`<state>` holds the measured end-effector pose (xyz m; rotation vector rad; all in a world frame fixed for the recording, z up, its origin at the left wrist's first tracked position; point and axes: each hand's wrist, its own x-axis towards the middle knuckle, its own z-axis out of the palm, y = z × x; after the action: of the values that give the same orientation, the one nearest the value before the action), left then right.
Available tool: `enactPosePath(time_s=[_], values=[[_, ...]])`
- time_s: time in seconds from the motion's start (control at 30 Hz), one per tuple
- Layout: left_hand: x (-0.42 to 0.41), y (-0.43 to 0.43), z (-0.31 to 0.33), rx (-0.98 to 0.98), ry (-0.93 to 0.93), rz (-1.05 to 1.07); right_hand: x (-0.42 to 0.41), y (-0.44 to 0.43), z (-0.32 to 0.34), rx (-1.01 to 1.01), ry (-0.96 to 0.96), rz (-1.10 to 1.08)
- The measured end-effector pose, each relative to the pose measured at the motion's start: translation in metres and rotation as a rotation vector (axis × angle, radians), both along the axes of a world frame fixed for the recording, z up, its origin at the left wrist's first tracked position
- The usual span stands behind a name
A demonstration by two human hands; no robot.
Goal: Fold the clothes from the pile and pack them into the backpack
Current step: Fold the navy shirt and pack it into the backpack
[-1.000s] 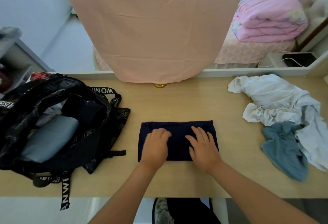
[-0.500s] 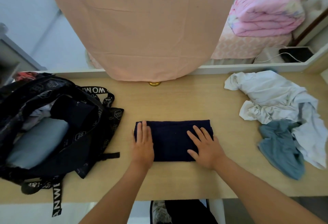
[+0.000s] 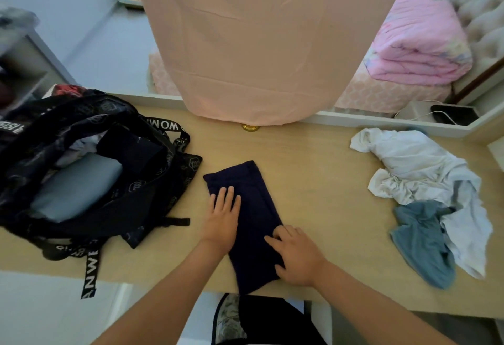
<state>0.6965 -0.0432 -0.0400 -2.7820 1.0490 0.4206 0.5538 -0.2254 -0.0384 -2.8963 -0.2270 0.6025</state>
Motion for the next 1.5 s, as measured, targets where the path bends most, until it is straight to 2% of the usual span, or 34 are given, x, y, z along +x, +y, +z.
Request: enactPosePath(time_s=[0.07, 0.13, 0.23, 0.37, 0.43, 0.53, 0.6, 0.7, 0.8, 0.9, 0.97, 1.03, 1.1, 1.17, 1.2, 1.27, 1.33, 1.4, 1.43, 1.5], values=[[-0.022, 0.005, -0.002, -0.207, -0.011, -0.081, -0.003, 0.005, -0.005, -0.028, -0.047, 0.108], [-0.048, 0.018, -0.011, -0.379, 0.001, -0.191, -0.007, 0.008, -0.005, -0.010, 0.023, 0.151], [-0.079, 0.044, -0.025, -0.361, 0.095, -0.221, -0.008, 0.012, 0.001, -0.027, 0.108, 0.135], [-0.095, 0.066, -0.035, -0.247, 0.149, -0.221, -0.006, 0.022, 0.001, -0.024, 0.029, 0.073], [-0.096, 0.069, -0.032, -0.241, 0.169, -0.232, -0.002, 0.025, -0.002, 0.065, -0.010, -0.028], [-0.091, 0.073, -0.028, -0.383, 0.212, -0.193, 0.008, 0.026, 0.003, 0.313, -0.081, -0.263], [-0.085, 0.075, -0.023, -0.562, 0.260, -0.113, 0.015, 0.025, 0.012, 0.465, -0.093, -0.370], [-0.076, 0.069, -0.008, -0.835, 0.365, 0.201, 0.020, 0.023, 0.026, 0.640, -0.060, -0.577], [-0.062, 0.056, 0.007, -0.872, 0.466, 0.445, 0.021, 0.016, 0.032, 0.799, 0.076, -0.601], [-0.045, 0.046, 0.008, -0.830, 0.527, 0.590, 0.025, 0.013, 0.027, 0.764, 0.128, -0.609], [-0.037, 0.042, 0.005, -0.853, 0.534, 0.693, 0.036, 0.013, 0.020, 0.709, 0.062, -0.673], [-0.034, 0.038, 0.004, -0.857, 0.466, 0.768, 0.051, 0.015, 0.016, 0.600, 0.006, -0.718], [-0.035, 0.036, 0.001, -0.801, 0.149, 0.660, 0.065, 0.019, 0.010, 0.443, -0.003, -0.733], [-0.037, 0.034, 0.001, -0.716, -0.161, 0.310, 0.073, 0.021, 0.002, 0.339, -0.009, -0.776], [-0.039, 0.032, -0.003, -0.655, -0.197, 0.116, 0.076, 0.023, 0.000, 0.305, -0.018, -0.801], [-0.040, 0.032, -0.016, -0.454, -0.091, -0.085, 0.079, 0.026, -0.005, 0.267, -0.051, -0.854], [-0.039, 0.038, -0.031, -0.268, 0.044, -0.089, 0.081, 0.031, -0.008, 0.253, -0.099, -0.939], [-0.035, 0.043, -0.041, -0.223, 0.075, -0.094, 0.079, 0.033, -0.008, 0.209, -0.226, -0.931], [-0.033, 0.044, -0.042, -0.225, 0.077, -0.104, 0.077, 0.031, -0.009, 0.142, -0.342, -0.814], [-0.027, 0.042, -0.041, -0.233, 0.099, -0.124, 0.072, 0.025, -0.015, 0.055, -0.578, -0.417]])
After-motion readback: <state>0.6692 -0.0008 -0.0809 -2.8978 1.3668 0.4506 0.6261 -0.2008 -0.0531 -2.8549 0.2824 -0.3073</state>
